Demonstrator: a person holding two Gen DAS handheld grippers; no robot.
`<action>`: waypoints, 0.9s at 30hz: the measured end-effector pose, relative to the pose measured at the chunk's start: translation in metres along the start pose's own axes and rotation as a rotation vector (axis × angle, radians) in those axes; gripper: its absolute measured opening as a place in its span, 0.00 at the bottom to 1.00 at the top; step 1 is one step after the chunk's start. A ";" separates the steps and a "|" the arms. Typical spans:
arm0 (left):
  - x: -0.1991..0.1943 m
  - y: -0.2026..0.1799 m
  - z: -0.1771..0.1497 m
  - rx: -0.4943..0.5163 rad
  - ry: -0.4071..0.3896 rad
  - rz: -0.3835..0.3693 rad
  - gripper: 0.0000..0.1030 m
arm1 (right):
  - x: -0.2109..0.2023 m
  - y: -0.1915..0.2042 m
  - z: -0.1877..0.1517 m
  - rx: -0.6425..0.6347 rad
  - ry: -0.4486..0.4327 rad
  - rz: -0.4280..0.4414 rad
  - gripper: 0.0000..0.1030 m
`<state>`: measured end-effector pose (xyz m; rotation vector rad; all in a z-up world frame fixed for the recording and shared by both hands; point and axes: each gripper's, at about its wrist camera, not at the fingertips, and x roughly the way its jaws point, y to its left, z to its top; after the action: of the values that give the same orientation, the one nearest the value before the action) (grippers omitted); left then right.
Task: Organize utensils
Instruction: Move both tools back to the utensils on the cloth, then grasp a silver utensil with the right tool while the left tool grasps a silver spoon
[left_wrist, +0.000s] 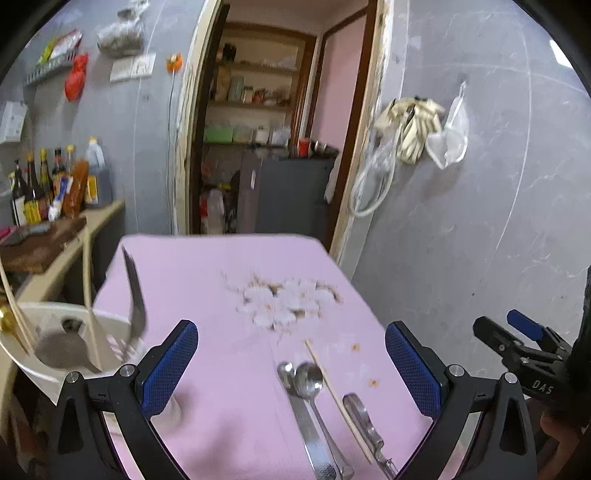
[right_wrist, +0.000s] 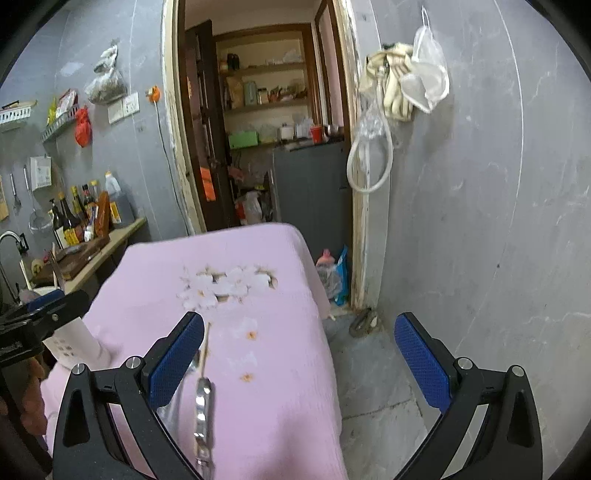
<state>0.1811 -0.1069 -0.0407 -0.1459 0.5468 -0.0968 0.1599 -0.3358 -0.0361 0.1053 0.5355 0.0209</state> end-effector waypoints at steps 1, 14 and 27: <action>0.007 0.001 -0.004 -0.009 0.019 0.007 0.99 | 0.003 -0.001 -0.004 0.001 0.007 0.004 0.98; 0.070 0.023 -0.035 -0.074 0.198 0.004 0.88 | 0.061 0.024 -0.058 0.004 0.190 0.189 0.91; 0.102 0.028 -0.049 -0.090 0.304 -0.064 0.56 | 0.096 0.058 -0.083 -0.035 0.319 0.324 0.43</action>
<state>0.2435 -0.0983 -0.1386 -0.2385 0.8508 -0.1585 0.2006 -0.2657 -0.1500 0.1549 0.8314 0.3684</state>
